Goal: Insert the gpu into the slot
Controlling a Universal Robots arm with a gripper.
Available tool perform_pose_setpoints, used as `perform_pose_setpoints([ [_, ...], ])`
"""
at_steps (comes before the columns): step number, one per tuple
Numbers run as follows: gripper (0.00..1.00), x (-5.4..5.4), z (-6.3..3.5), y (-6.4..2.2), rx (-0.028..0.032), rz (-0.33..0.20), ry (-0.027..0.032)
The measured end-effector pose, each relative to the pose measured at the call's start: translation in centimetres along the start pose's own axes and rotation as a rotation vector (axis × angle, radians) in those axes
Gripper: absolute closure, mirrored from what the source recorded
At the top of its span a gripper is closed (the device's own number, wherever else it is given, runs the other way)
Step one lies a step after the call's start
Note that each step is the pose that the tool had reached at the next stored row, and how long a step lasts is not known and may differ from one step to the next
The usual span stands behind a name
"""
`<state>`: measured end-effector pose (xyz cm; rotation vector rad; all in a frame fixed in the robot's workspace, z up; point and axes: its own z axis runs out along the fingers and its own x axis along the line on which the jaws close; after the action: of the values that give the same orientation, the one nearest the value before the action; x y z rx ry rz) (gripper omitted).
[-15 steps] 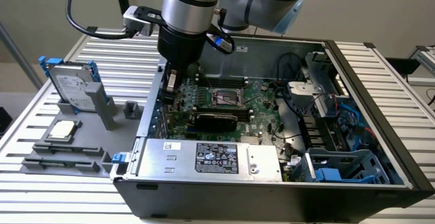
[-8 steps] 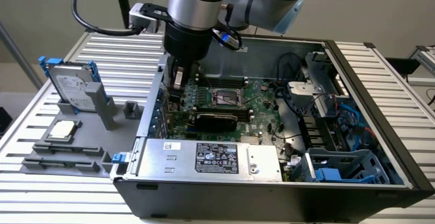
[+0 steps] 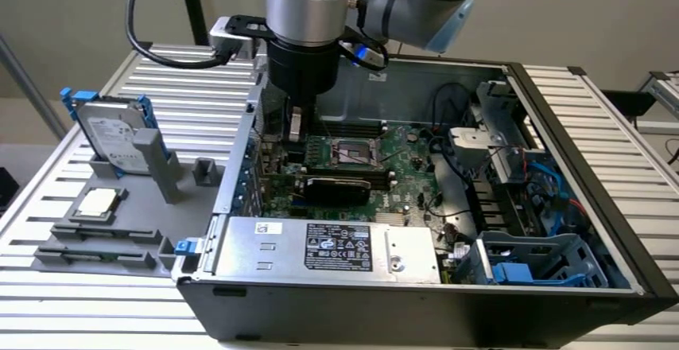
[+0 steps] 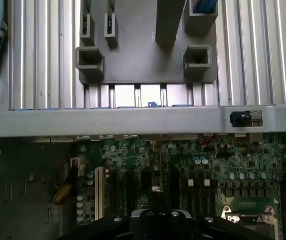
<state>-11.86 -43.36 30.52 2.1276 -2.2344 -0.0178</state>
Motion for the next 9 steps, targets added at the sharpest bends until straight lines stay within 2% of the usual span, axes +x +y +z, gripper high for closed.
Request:
perform_pose_setpoints([
  [2, 0.89, 0.0, -0.01, -0.31, 0.0205, 0.000, -0.0013],
  [4, 0.89, 0.0, -0.04, -0.76, 0.0318, 0.000, -0.0017],
  [6, 0.89, -0.1, -0.13, -1.48, 0.0338, 0.000, -0.0018],
  [9, 0.89, -0.1, -0.38, -2.74, 0.0324, 0.000, -0.0025],
])
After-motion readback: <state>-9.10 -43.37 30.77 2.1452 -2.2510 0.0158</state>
